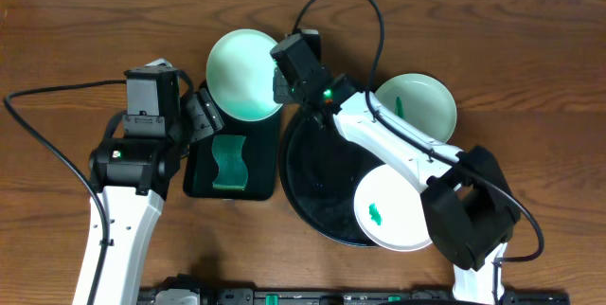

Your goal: Clean dirty plates on tray and stack at the side

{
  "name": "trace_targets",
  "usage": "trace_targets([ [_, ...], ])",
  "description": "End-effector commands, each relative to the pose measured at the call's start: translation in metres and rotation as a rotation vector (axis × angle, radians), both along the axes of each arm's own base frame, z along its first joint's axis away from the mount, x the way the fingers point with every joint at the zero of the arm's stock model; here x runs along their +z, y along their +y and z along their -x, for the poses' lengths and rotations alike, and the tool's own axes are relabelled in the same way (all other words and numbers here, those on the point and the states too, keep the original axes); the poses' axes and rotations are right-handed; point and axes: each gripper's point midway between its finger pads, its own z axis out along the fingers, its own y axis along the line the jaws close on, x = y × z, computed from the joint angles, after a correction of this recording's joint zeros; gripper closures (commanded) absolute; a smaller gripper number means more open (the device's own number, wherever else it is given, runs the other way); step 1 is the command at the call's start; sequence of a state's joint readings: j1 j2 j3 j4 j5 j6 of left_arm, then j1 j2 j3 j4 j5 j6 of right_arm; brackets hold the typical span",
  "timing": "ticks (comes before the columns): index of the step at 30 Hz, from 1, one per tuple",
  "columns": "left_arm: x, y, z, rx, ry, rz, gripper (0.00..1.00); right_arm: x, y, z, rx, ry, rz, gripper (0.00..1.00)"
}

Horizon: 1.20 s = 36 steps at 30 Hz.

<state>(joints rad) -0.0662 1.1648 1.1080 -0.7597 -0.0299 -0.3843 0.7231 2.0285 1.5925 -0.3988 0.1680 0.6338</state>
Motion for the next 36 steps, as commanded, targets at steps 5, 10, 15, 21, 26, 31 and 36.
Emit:
trace_targets([
  [5, 0.005, 0.003, -0.002, 0.002, -0.008, -0.012, 0.20, 0.013, 0.008, -0.002, 0.075, -0.083, 0.076, 0.99],
  [10, 0.005, 0.003, -0.002, 0.002, -0.008, -0.012, 0.20, 0.019, 0.008, -0.004, 0.127, -0.120, 0.116, 0.98],
  [15, 0.005, 0.003, -0.002, 0.002, -0.008, -0.012, 0.20, 0.035, 0.004, -0.006, 0.113, -0.161, 0.126, 0.99],
  [21, 0.005, 0.003, -0.002, 0.002, -0.008, -0.012, 0.20, 0.058, 0.004, -0.006, 0.158, -0.239, 0.169, 0.99],
  [26, 0.005, 0.003, -0.002, 0.002, -0.008, -0.012, 0.20, 0.072, 0.007, -0.004, 0.166, -0.333, 0.269, 0.99],
  [31, 0.005, 0.003, -0.002, 0.002, -0.008, -0.012, 0.20, 0.089, 0.022, 0.004, 0.220, -0.469, 0.424, 0.99],
  [36, 0.005, 0.003, -0.002, 0.002, -0.008, -0.012, 0.20, 0.112, 0.032, 0.011, 0.234, -0.599, 0.561, 0.99],
])
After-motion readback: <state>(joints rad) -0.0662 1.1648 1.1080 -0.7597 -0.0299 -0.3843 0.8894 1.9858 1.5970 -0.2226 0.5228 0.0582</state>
